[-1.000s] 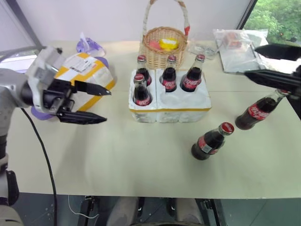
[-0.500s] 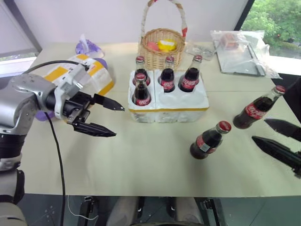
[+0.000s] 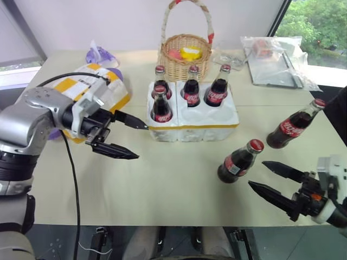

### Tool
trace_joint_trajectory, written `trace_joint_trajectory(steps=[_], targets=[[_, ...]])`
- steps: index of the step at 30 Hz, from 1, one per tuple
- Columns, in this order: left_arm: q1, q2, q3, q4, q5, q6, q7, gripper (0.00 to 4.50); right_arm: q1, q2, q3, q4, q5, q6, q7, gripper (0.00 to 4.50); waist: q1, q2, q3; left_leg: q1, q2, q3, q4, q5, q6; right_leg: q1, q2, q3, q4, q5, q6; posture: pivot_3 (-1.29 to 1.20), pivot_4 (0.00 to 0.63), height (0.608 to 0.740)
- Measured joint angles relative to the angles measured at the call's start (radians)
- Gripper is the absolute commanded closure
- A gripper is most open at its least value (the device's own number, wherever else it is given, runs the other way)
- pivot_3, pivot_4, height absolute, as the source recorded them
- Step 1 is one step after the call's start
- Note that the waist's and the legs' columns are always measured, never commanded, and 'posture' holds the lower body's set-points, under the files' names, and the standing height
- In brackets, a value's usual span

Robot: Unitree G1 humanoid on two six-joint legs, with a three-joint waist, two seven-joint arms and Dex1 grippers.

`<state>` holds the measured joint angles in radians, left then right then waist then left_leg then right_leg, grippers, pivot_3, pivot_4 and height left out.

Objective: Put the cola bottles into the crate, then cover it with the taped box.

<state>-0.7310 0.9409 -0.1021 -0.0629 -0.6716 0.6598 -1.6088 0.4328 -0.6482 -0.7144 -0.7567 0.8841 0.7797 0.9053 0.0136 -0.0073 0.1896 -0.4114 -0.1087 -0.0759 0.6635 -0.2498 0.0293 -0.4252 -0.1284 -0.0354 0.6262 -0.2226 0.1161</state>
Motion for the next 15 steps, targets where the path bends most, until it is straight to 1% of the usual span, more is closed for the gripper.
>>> trace_joint_trajectory(steps=[5,15], targets=[[0.001,-0.004,0.001,-0.007,0.007,0.001,0.017,0.04,-0.041,-0.028,0.091,0.047,-0.042,-0.048,-0.008,0.00,0.001,0.000,0.000,0.000,0.000,0.000,0.000,0.000,0.000,0.000,0.000,0.000,0.000,0.000,0.000,0.00,0.150,0.740],[0.002,-0.006,0.014,-0.031,0.007,0.002,0.047,0.04,-0.165,-0.032,0.284,0.159,-0.127,-0.109,-0.056,0.00,0.000,0.000,0.000,0.000,0.000,0.000,0.000,0.000,0.000,0.000,0.000,0.000,-0.001,0.000,0.001,0.00,0.150,0.740]])
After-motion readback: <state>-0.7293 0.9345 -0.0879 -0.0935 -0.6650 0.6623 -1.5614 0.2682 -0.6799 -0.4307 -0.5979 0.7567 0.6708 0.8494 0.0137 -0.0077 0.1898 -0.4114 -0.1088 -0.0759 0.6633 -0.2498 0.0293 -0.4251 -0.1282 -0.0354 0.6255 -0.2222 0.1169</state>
